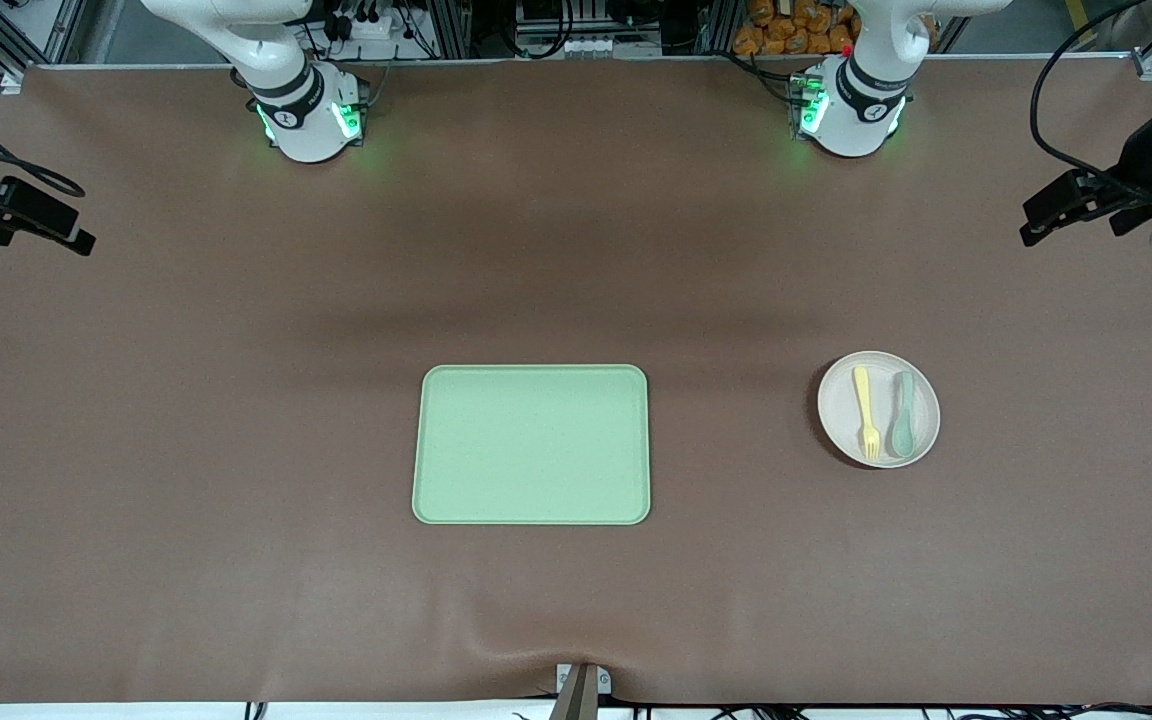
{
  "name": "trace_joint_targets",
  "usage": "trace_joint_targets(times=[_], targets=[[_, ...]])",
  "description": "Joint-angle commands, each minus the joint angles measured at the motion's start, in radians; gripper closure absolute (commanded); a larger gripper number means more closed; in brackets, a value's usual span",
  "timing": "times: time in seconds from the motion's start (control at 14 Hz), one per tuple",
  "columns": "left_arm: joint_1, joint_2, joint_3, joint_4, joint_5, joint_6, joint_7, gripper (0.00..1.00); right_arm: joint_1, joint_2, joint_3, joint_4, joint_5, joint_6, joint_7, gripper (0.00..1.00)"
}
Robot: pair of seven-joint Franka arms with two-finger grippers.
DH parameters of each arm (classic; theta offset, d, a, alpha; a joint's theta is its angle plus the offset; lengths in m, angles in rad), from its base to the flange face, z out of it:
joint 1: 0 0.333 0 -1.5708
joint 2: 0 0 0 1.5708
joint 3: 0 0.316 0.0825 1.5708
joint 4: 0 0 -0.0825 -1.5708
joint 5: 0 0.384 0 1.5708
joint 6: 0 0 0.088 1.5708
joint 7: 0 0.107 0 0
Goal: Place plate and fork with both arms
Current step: 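Move the left gripper toward the rim of the white plate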
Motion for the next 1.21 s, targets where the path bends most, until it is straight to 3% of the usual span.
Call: trace_joint_targets(times=[0.0, 0.21, 0.43, 0.86, 1.14], targets=[[-0.009, -0.014, 0.008, 0.032, -0.004, -0.057, 0.001, 0.00, -0.005, -0.010, 0.004, -0.001, 0.007, -0.006, -0.001, 0.00], [0.003, 0.046, 0.011, 0.089, 0.001, -0.077, 0.040, 0.00, -0.005, -0.011, 0.004, -0.001, 0.007, -0.006, -0.001, 0.00], [0.032, 0.150, 0.014, 0.068, 0.007, -0.009, 0.082, 0.00, -0.005, -0.010, 0.003, -0.001, 0.007, -0.006, -0.001, 0.00], [0.102, 0.239, 0.009, -0.271, 0.035, 0.489, 0.129, 0.00, -0.005, -0.010, 0.003, -0.001, 0.005, -0.004, 0.006, 0.00], [0.204, 0.414, 0.004, -0.313, -0.014, 0.662, 0.218, 0.00, -0.002, -0.007, 0.004, -0.001, 0.002, -0.008, 0.006, 0.00]])
